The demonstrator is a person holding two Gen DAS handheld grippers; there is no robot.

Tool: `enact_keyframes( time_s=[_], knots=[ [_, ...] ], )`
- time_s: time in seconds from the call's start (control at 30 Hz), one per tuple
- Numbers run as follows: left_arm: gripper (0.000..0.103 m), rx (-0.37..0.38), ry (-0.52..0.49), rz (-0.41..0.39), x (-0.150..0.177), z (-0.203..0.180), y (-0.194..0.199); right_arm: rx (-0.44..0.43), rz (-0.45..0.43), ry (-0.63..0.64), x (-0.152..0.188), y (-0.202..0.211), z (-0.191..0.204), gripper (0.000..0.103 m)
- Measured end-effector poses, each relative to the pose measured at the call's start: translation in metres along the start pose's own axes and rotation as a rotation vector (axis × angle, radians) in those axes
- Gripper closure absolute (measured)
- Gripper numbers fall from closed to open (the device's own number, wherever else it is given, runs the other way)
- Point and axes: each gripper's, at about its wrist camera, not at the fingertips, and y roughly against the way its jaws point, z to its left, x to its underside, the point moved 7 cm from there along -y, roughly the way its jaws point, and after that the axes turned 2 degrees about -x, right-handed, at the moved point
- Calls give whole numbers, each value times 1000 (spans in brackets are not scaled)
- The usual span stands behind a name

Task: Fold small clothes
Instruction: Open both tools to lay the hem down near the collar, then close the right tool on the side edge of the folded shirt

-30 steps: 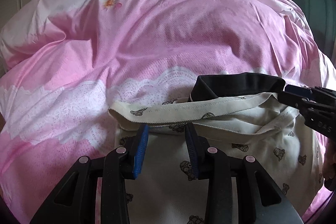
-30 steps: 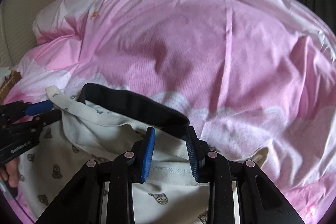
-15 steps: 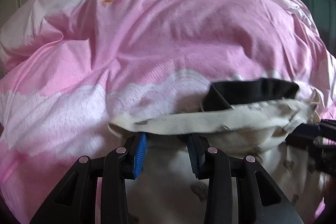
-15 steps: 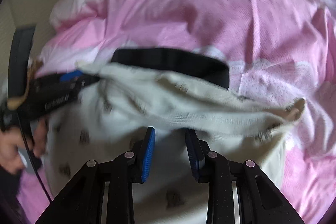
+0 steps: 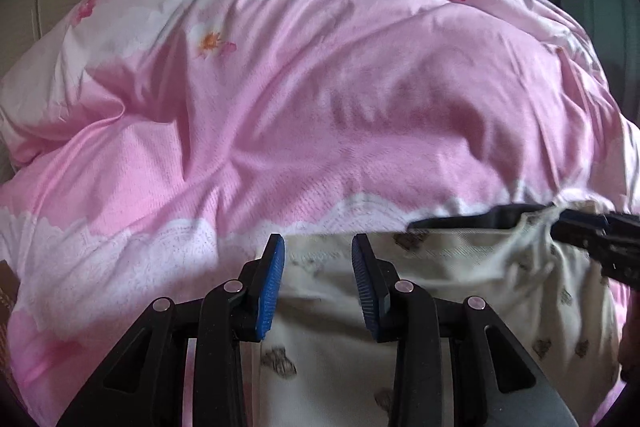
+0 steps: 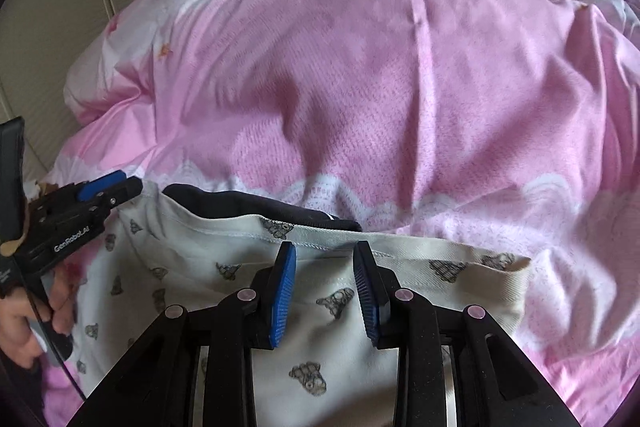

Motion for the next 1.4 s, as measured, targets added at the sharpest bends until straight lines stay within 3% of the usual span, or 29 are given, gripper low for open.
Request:
enact_keyframes(
  time_s=[0.1,0.2,0.37,0.57,0.7,0.9,0.97,1.23,1.4],
  knots=[
    [67,15,-50,-5,9,-8,16,12,-27,36,0,12,-3,72],
    [67,22,-60,-4,16,-9,27,-52,-41,139,-1,20,13,72],
    [67,-15,-35,5,24,-4,36,-160,-27,439,-4,14,67,72],
    [67,-52,20,10,32,0,41,-205,41,655,0,-9,95,72],
    [67,-51,74,1,36,2,44,-235,88,719,4,-18,106,89],
    [67,-31,182,-27,43,11,50,-219,147,801,11,-28,115,92],
    [67,-30,217,-34,46,16,50,-218,157,805,11,-30,116,99],
    [66,-11,232,-46,46,22,56,-218,141,797,3,-25,115,100],
    [66,6,236,-50,45,22,61,-161,114,750,-15,-25,105,100]
  ],
)
